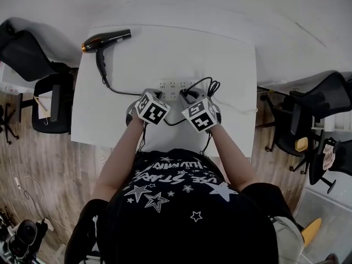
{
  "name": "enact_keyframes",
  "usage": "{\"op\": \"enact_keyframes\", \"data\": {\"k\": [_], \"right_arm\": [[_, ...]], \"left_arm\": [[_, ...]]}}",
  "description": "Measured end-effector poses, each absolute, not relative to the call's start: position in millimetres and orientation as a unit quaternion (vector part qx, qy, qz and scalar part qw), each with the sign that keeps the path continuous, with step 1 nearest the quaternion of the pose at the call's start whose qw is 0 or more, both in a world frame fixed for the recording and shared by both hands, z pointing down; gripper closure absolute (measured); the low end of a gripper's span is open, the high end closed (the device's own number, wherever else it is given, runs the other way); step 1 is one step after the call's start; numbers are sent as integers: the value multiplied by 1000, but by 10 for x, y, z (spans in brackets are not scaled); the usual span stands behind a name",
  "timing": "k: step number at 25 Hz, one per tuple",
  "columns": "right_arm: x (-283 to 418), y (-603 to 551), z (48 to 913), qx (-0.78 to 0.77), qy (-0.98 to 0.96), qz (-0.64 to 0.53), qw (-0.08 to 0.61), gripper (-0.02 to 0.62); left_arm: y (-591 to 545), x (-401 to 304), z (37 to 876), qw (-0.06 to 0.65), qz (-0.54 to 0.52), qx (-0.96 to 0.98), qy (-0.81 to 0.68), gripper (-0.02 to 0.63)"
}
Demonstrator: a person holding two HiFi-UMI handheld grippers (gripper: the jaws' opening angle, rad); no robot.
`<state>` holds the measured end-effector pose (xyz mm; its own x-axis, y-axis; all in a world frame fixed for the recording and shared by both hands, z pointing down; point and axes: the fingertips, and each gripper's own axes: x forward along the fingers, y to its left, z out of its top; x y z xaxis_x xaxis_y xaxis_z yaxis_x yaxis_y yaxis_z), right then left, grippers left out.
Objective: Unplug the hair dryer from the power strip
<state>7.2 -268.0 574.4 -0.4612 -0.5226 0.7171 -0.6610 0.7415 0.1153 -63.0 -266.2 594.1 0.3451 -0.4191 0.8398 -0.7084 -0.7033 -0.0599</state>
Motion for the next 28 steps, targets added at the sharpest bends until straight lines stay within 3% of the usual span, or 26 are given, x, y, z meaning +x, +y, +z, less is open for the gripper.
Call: {"op": "enact_keyframes", "data": {"k": [9,19,25,28], "right_arm": [[112,-2686,5759,359,-852,124,362,517],[152,-2788,5746,380,-848,245,276,517],[56,-2708,5719,344,-853,103,380,520],[44,-2692,5715,338,-853,83,390,520]], "left_arm": [[-2649,-610,5963,148,465,802,-343,598],[-2650,-614,5969,138,478,800,-335,598],[-2648,-609,5970,139,482,799,-331,598],[-2646,-608,5970,139,482,799,-331,598]]}}
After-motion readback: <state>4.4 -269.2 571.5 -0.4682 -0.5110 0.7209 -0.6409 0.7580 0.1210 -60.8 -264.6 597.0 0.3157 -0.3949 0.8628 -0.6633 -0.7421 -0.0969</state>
